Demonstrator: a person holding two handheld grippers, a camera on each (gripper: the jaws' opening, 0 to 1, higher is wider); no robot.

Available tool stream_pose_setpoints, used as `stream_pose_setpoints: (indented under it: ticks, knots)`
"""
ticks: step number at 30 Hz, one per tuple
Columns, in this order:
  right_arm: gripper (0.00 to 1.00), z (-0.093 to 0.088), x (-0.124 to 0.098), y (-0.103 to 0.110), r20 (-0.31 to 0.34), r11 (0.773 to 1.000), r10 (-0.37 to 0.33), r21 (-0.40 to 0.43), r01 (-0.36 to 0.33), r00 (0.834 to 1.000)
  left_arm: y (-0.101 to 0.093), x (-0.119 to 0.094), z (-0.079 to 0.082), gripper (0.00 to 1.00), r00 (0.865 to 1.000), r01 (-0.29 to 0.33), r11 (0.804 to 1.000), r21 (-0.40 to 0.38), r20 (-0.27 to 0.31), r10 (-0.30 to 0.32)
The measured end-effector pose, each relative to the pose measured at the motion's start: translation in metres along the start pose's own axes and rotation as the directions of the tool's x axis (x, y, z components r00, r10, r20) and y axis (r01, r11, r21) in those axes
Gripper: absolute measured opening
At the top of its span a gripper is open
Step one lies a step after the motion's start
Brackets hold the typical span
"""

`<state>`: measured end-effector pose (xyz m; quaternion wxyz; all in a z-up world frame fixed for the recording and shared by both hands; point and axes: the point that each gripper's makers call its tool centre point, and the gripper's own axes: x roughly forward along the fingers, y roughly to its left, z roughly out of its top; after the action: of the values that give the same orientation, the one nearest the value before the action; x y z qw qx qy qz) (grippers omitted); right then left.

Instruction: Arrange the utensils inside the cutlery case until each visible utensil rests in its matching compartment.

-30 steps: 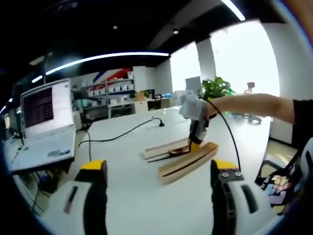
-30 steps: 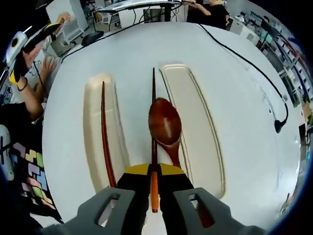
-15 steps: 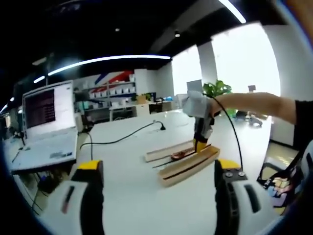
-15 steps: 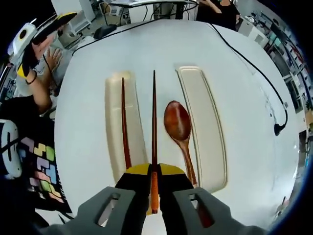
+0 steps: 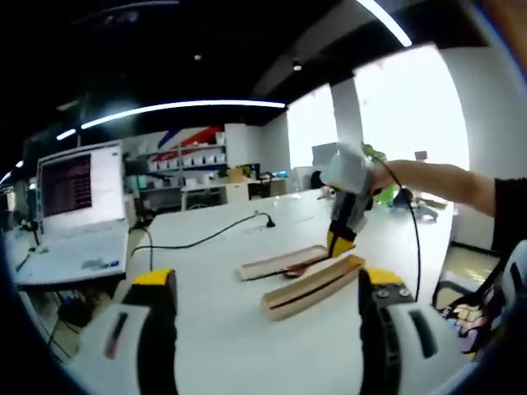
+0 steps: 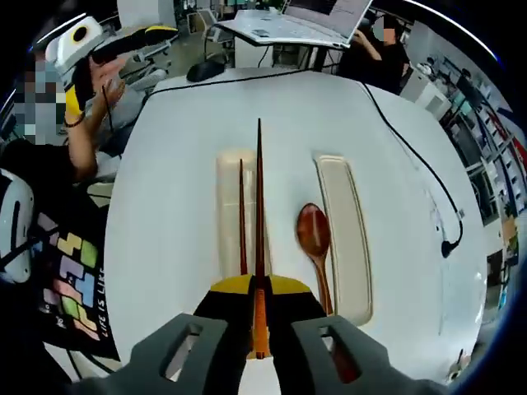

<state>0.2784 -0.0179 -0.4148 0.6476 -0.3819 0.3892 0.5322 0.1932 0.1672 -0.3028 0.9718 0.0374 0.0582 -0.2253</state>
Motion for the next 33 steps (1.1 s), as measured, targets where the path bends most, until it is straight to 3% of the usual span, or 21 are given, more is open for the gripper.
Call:
stream_pose_setpoints:
  ticks: [8,17,33]
  knots:
    - [0.03,-0.017,0.010,0.009,-0.043,0.999,0.002,-0.038,-0.004,0.999,0.005,-0.002,-0.002,0.96,1.000,-0.019,1.000,-0.004,-0.008,0.019]
    - [0.03,-0.027,0.022,0.003,-0.082,0.999,0.013,-0.048,-0.017,0.997,0.003,0.001,-0.006,0.95,0.999,-0.013,1.000,0.009,-0.032,0.013]
    - [0.04,-0.031,0.031,-0.002,-0.073,1.000,0.018,-0.021,-0.020,0.997,0.004,-0.001,-0.002,0.92,1.000,-0.025,1.000,0.009,-0.012,0.026]
